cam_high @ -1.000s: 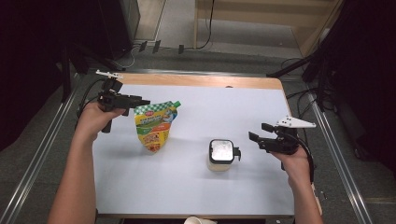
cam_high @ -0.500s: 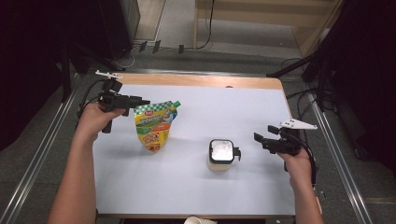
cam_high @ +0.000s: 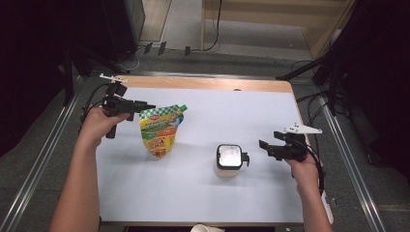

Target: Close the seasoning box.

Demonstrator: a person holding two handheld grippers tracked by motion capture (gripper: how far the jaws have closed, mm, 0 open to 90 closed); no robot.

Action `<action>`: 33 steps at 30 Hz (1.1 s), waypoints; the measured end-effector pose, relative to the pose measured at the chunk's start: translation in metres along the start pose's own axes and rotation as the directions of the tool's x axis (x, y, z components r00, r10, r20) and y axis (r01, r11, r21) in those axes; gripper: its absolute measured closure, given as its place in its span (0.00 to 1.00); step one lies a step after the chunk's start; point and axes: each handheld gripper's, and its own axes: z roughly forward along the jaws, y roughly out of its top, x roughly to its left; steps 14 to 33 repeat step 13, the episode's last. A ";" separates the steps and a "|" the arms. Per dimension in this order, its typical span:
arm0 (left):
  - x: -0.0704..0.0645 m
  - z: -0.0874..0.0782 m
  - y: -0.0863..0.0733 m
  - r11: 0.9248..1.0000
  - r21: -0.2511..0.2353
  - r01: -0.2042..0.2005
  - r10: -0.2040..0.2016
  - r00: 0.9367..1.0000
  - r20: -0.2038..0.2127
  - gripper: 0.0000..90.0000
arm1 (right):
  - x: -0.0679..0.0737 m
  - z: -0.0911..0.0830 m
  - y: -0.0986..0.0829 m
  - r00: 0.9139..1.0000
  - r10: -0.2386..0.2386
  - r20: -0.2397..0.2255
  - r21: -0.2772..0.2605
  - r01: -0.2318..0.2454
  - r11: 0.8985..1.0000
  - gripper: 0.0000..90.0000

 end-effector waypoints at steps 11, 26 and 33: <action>0.002 0.001 -0.001 1.000 -0.001 -0.005 0.005 1.000 0.013 0.38 | 0.002 0.003 0.000 1.000 -0.007 -0.007 0.017 0.007 1.000 0.27; 0.003 0.002 -0.001 1.000 -0.005 -0.011 0.011 1.000 0.024 0.37 | 0.003 0.003 0.000 1.000 -0.006 -0.005 0.022 0.006 1.000 0.27; 0.003 0.002 -0.001 1.000 -0.005 -0.011 0.011 1.000 0.024 0.37 | 0.003 0.003 0.000 1.000 -0.006 -0.005 0.022 0.006 1.000 0.27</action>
